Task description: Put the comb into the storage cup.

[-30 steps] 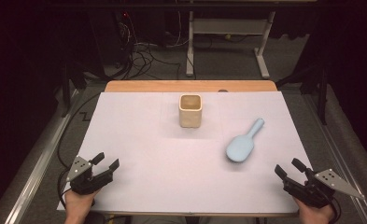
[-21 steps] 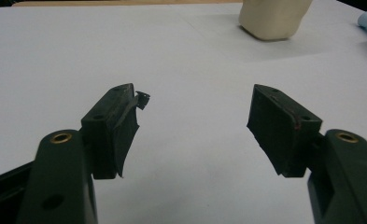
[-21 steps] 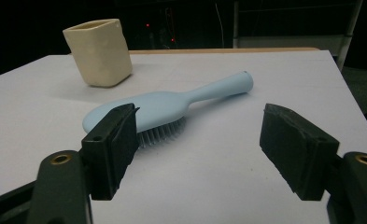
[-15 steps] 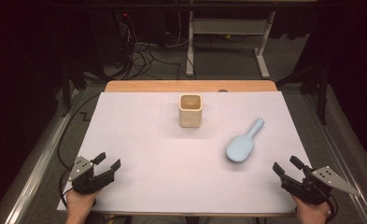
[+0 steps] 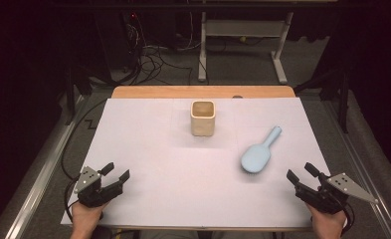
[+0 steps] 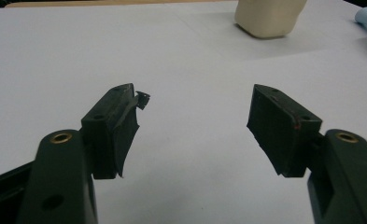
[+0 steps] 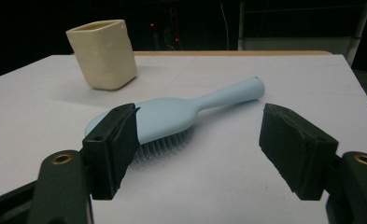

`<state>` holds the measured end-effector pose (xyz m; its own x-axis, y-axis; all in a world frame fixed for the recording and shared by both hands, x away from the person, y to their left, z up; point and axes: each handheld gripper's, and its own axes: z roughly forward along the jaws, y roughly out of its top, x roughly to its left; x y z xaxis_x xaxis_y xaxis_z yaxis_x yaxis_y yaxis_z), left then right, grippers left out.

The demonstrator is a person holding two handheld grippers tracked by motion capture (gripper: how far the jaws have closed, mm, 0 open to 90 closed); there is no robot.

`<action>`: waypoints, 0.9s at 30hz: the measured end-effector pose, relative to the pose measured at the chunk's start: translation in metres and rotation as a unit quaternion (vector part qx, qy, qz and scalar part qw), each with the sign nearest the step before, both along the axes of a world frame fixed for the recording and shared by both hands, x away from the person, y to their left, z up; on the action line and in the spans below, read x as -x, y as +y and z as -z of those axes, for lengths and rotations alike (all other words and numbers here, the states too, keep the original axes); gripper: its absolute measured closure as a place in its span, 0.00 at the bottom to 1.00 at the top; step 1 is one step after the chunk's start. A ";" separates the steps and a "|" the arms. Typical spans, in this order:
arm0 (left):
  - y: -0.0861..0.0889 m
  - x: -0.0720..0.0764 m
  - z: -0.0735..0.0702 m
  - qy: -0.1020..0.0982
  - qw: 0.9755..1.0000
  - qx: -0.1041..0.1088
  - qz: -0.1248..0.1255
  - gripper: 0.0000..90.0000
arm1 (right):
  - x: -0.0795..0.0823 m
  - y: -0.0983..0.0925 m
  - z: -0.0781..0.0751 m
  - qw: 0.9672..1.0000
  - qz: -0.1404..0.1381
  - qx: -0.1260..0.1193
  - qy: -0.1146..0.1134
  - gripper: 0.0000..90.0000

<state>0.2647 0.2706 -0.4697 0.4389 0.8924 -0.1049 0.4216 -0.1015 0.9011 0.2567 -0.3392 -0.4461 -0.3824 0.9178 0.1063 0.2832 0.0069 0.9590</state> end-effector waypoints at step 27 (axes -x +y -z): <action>-0.001 -0.001 0.000 0.000 1.000 -0.001 -0.003 0.37 | -0.017 0.013 0.000 1.000 -0.016 0.007 0.006 0.32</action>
